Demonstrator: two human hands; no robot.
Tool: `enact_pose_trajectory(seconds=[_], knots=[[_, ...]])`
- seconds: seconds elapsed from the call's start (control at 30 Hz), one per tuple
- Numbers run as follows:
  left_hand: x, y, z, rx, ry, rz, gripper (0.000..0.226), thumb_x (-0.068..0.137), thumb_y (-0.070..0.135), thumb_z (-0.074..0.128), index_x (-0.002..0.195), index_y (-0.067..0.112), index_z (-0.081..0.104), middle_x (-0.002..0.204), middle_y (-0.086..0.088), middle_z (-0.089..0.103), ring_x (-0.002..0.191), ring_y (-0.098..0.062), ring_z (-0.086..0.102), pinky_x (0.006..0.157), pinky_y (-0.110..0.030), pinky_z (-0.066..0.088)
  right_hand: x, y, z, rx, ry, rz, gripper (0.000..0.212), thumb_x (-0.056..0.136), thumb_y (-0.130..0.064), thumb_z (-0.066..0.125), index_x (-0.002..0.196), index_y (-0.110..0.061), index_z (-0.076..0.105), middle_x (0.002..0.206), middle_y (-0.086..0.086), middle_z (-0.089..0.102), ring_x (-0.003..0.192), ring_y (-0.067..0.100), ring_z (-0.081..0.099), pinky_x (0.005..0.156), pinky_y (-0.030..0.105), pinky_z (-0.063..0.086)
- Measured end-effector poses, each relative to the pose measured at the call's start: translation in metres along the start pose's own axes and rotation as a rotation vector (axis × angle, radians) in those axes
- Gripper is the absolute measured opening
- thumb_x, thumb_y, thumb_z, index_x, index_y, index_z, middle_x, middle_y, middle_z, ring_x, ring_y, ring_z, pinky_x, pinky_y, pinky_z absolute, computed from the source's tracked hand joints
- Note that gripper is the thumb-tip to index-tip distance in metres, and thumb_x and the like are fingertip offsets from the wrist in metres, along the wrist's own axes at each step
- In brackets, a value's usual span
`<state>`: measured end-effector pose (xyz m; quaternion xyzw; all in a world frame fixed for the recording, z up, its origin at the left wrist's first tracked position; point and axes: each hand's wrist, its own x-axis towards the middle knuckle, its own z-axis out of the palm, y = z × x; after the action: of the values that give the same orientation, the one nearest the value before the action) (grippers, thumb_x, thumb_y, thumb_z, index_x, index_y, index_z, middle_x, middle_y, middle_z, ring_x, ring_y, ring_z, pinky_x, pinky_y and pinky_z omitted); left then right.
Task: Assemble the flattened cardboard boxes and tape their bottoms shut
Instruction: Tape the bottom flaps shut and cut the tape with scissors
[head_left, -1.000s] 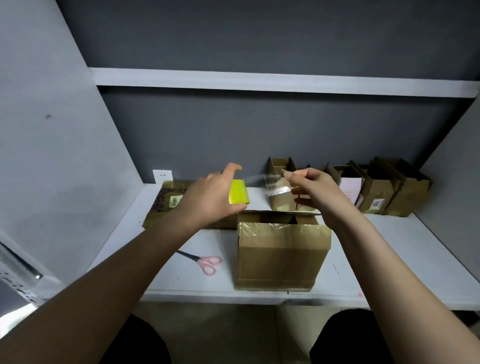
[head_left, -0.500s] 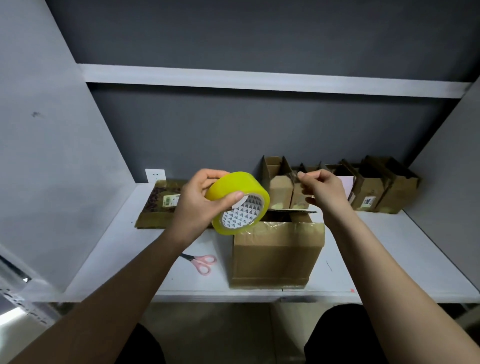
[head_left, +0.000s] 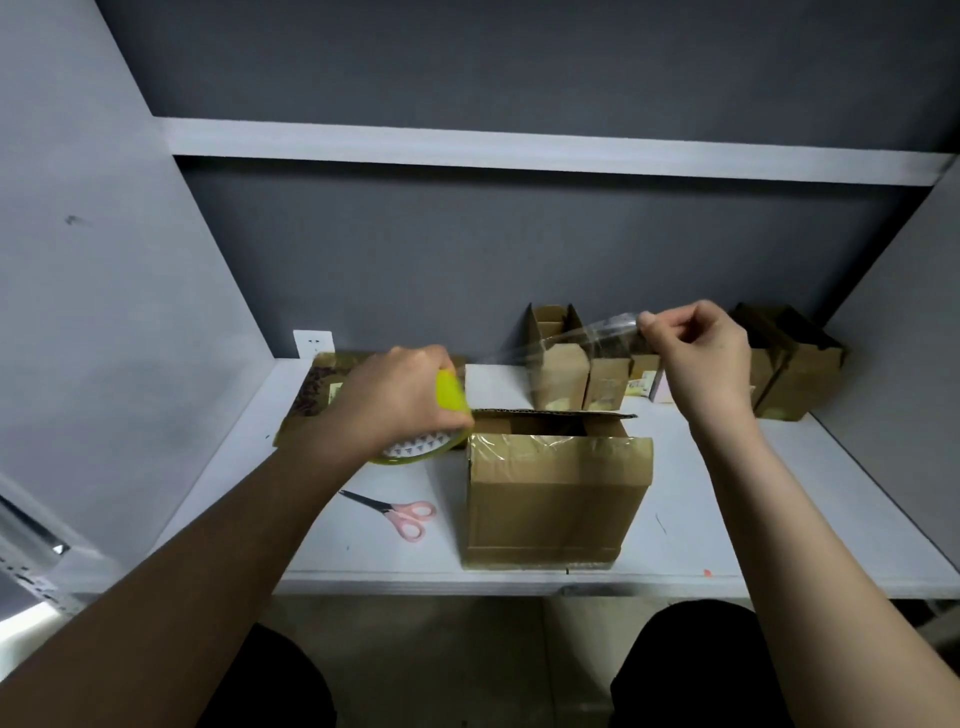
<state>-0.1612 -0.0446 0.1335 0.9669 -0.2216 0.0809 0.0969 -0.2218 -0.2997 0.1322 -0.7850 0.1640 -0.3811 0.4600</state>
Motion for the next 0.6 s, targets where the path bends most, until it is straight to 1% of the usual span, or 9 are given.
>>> enact_pose_trajectory(seconds=[0.13, 0.2, 0.27, 0.3, 0.37, 0.4, 0.47, 0.5, 0.6], knots=[[-0.005, -0.007, 0.003, -0.366, 0.112, 0.023, 0.057, 0.06, 0.058, 0.079, 0.102, 0.031, 0.051, 0.103, 0.004, 0.062, 0.096, -0.023, 0.057, 0.077, -0.035, 0.05, -0.001, 0.019, -0.003, -0.153, 0.004, 0.042, 0.024, 0.09, -0.033, 0.063, 0.087, -0.009, 0.059, 0.076, -0.008, 0.059, 0.078, 0.015, 0.058, 0.073, 0.037, 0.048], [-0.007, -0.01, 0.004, -0.524, 0.137, 0.036, 0.054, 0.06, 0.054, 0.082, 0.1, 0.03, 0.054, 0.101, 0.008, 0.061, 0.095, -0.017, 0.057, 0.079, -0.037, 0.051, -0.001, 0.025, -0.007, -0.223, 0.006, 0.054, 0.023, 0.093, -0.035, 0.059, 0.09, -0.012, 0.057, 0.075, -0.013, 0.055, 0.076, 0.014, 0.055, 0.067, 0.034, 0.045], [-0.009, -0.012, 0.004, -0.662, 0.12, 0.041, 0.054, 0.06, 0.051, 0.084, 0.101, 0.032, 0.056, 0.1, 0.014, 0.059, 0.093, -0.009, 0.056, 0.08, -0.037, 0.053, -0.002, 0.03, -0.012, -0.248, 0.019, 0.06, 0.021, 0.094, -0.033, 0.057, 0.091, -0.013, 0.055, 0.075, -0.013, 0.052, 0.071, 0.011, 0.05, 0.059, 0.03, 0.039], [-0.011, -0.013, 0.004, -0.704, 0.118, 0.05, 0.055, 0.058, 0.053, 0.084, 0.1, 0.033, 0.056, 0.101, 0.017, 0.058, 0.093, -0.004, 0.056, 0.079, -0.035, 0.053, -0.002, 0.034, -0.014, -0.249, 0.007, 0.067, 0.021, 0.095, -0.033, 0.057, 0.09, -0.013, 0.054, 0.075, -0.012, 0.051, 0.07, 0.011, 0.05, 0.059, 0.03, 0.038], [-0.013, -0.013, 0.003, -0.74, 0.133, 0.069, 0.056, 0.054, 0.061, 0.081, 0.097, 0.036, 0.056, 0.102, 0.02, 0.057, 0.095, 0.0, 0.055, 0.077, -0.031, 0.053, -0.001, 0.04, -0.017, -0.264, -0.031, 0.077, 0.021, 0.094, -0.031, 0.058, 0.085, -0.012, 0.054, 0.077, -0.006, 0.053, 0.072, 0.014, 0.05, 0.06, 0.03, 0.037], [-0.013, -0.012, 0.003, -0.739, 0.138, 0.079, 0.055, 0.054, 0.062, 0.081, 0.096, 0.037, 0.056, 0.102, 0.021, 0.058, 0.095, 0.0, 0.055, 0.077, -0.03, 0.052, 0.0, 0.042, -0.017, -0.266, -0.047, 0.077, 0.022, 0.093, -0.03, 0.059, 0.081, -0.012, 0.054, 0.082, -0.001, 0.055, 0.076, 0.016, 0.05, 0.062, 0.029, 0.036], [-0.013, -0.011, 0.002, -0.707, 0.143, 0.091, 0.05, 0.057, 0.056, 0.081, 0.096, 0.036, 0.057, 0.1, 0.019, 0.059, 0.093, -0.002, 0.056, 0.077, -0.032, 0.052, 0.005, 0.045, -0.018, -0.228, -0.064, 0.088, 0.024, 0.091, -0.03, 0.061, 0.078, -0.011, 0.057, 0.1, 0.011, 0.057, 0.089, 0.021, 0.053, 0.069, 0.029, 0.036], [-0.012, -0.011, 0.003, -0.682, 0.151, 0.093, 0.048, 0.059, 0.051, 0.082, 0.098, 0.034, 0.058, 0.099, 0.018, 0.06, 0.092, -0.004, 0.057, 0.077, -0.033, 0.052, 0.006, 0.045, -0.018, -0.2, -0.076, 0.101, 0.024, 0.091, -0.031, 0.061, 0.079, -0.01, 0.057, 0.102, 0.012, 0.058, 0.092, 0.022, 0.054, 0.071, 0.03, 0.037], [-0.011, -0.011, 0.002, -0.619, 0.162, 0.094, 0.048, 0.062, 0.046, 0.084, 0.099, 0.03, 0.059, 0.098, 0.012, 0.063, 0.091, -0.012, 0.058, 0.077, -0.034, 0.052, 0.004, 0.043, -0.018, -0.13, -0.105, 0.147, 0.02, 0.093, -0.029, 0.06, 0.081, -0.013, 0.055, 0.085, 0.0, 0.061, 0.087, 0.02, 0.057, 0.073, 0.034, 0.043]])
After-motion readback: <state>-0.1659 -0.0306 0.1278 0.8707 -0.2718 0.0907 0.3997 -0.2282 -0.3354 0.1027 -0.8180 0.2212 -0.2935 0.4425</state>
